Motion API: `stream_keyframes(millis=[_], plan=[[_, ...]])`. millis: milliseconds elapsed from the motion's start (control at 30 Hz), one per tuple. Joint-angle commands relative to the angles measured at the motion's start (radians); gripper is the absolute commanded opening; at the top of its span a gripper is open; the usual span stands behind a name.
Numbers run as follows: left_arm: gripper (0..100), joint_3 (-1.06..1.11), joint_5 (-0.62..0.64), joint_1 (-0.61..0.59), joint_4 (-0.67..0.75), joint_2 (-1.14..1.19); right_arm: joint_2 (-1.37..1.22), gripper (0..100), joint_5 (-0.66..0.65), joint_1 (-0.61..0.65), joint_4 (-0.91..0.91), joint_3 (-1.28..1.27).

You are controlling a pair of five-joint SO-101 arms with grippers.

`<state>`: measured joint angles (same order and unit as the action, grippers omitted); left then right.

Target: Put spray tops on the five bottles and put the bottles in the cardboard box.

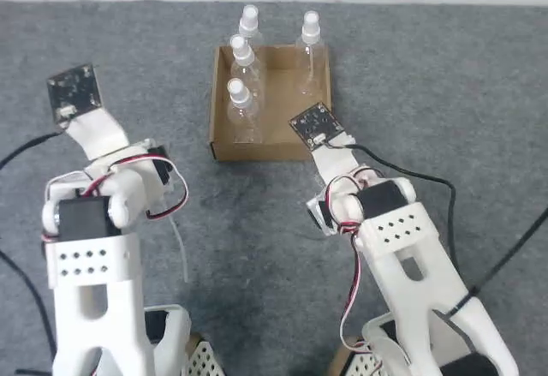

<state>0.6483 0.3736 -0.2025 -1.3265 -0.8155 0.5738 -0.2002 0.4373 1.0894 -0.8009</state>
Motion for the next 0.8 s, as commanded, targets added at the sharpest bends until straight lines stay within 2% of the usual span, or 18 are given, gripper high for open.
stream_keyframes(millis=[0,200,367,767], plan=[[1,0.024,0.014,0.0,0.06,-0.097,0.054,4.0,0.002,-0.002,-0.013,0.003],[1,0.116,0.014,0.0,0.135,-0.193,0.054,4.0,0.002,0.042,-0.005,0.002],[1,0.156,0.014,0.0,0.143,-0.27,0.059,4.0,0.003,0.044,0.008,0.003],[1,0.26,0.015,-0.051,0.229,-0.39,0.257,4.0,0.009,0.091,0.019,-0.077]])
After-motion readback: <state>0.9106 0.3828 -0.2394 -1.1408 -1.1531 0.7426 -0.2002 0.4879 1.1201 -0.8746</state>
